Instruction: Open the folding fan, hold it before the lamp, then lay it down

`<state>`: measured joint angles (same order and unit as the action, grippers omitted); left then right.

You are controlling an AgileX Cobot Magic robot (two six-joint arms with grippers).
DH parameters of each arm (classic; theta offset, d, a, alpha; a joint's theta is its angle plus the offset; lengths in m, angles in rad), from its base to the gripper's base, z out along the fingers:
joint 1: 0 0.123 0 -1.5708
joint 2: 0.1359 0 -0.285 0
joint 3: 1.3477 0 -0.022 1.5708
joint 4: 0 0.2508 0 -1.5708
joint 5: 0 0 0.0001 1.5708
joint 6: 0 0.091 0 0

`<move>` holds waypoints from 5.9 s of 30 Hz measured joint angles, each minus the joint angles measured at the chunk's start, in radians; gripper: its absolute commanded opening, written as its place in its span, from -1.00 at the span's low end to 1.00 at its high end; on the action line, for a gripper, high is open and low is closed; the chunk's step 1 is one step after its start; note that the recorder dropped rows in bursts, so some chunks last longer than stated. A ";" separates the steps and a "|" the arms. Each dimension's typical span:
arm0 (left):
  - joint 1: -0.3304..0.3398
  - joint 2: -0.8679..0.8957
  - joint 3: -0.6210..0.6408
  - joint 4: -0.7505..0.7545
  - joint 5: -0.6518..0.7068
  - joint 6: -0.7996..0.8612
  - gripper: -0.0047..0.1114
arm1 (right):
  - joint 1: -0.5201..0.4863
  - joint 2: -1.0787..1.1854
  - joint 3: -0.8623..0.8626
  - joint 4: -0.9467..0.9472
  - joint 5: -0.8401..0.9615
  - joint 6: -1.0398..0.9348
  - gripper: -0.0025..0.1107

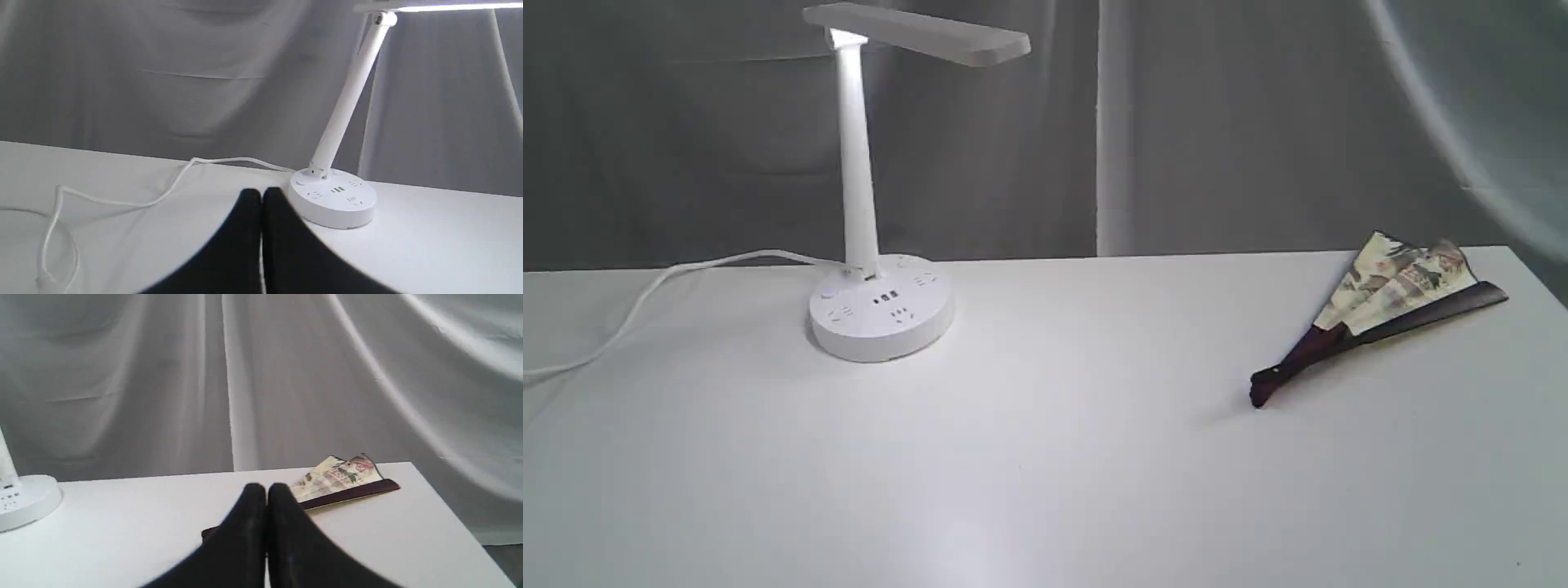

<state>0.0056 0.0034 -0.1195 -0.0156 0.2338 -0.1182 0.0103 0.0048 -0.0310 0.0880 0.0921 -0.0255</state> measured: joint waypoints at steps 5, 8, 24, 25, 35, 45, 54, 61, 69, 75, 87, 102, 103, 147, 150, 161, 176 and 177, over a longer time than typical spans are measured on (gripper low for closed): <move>0.000 0.000 -0.106 0.000 0.083 -0.001 -0.92 | 0.000 0.000 -0.047 0.020 0.055 0.005 -0.96; 0.000 -0.002 -0.167 0.000 0.127 -0.003 -0.92 | 0.000 0.000 -0.104 0.020 0.093 0.007 -0.96; 0.000 -0.004 -0.361 0.000 0.353 -0.003 -0.92 | 0.000 -0.002 -0.322 -0.065 0.363 0.007 -0.96; 0.000 -0.004 -0.368 0.000 0.361 -0.003 -0.92 | 0.000 -0.002 -0.326 -0.071 0.372 0.007 -0.96; 0.000 0.234 -0.464 -0.129 0.419 -0.003 -0.92 | 0.000 0.089 -0.326 -0.088 0.412 0.085 -0.96; 0.000 0.512 -0.498 -0.277 0.461 0.206 -0.92 | 0.000 0.268 -0.326 -0.088 0.414 0.142 -0.96; 0.000 0.674 -0.498 -0.312 0.436 0.239 -0.92 | 0.000 0.404 -0.326 -0.088 0.414 0.155 -0.96; 0.000 0.750 -0.498 -0.313 0.385 0.307 -0.92 | 0.000 0.508 -0.326 -0.050 0.414 0.157 -0.96; 0.000 0.871 -0.498 -0.315 0.412 0.302 -0.92 | 0.000 0.618 -0.448 -0.031 0.505 0.159 -0.96; 0.000 0.904 -0.498 -0.315 0.419 0.302 -0.92 | 0.000 0.721 -0.541 -0.029 0.519 0.159 -0.96; -0.085 0.905 -0.498 -0.292 0.414 0.304 -0.92 | 0.000 0.972 -0.641 -0.027 0.563 0.066 -0.96; -0.256 1.010 -0.498 -0.343 0.364 0.376 -0.89 | 0.000 1.062 -0.650 0.057 0.480 -0.045 -0.49; -0.268 1.018 -0.498 -0.367 0.362 0.411 -0.87 | 0.000 1.062 -0.650 0.057 0.470 -0.047 -0.49; -0.400 1.270 -0.505 -0.419 0.232 0.465 -0.92 | 0.000 1.151 -0.650 0.154 0.450 -0.100 -0.49; -0.400 1.317 -0.540 -0.419 0.271 0.457 -0.92 | 0.000 1.151 -0.650 0.166 0.450 -0.120 -0.49; -0.476 1.459 -0.622 -0.405 0.245 0.451 -0.92 | 0.000 1.151 -0.650 0.173 0.450 -0.129 -0.49; -0.614 1.632 -0.742 -0.405 0.118 0.454 -0.73 | 0.000 1.151 -0.650 0.173 0.452 -0.129 -0.49; -0.616 1.642 -0.761 -0.405 0.116 0.454 -0.71 | 0.000 1.151 -0.650 0.173 0.452 -0.129 -0.49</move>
<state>-0.6103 1.6453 -0.8804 -0.4202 0.3501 0.3358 0.0103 1.1561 -0.6807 0.2607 0.5443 -0.1546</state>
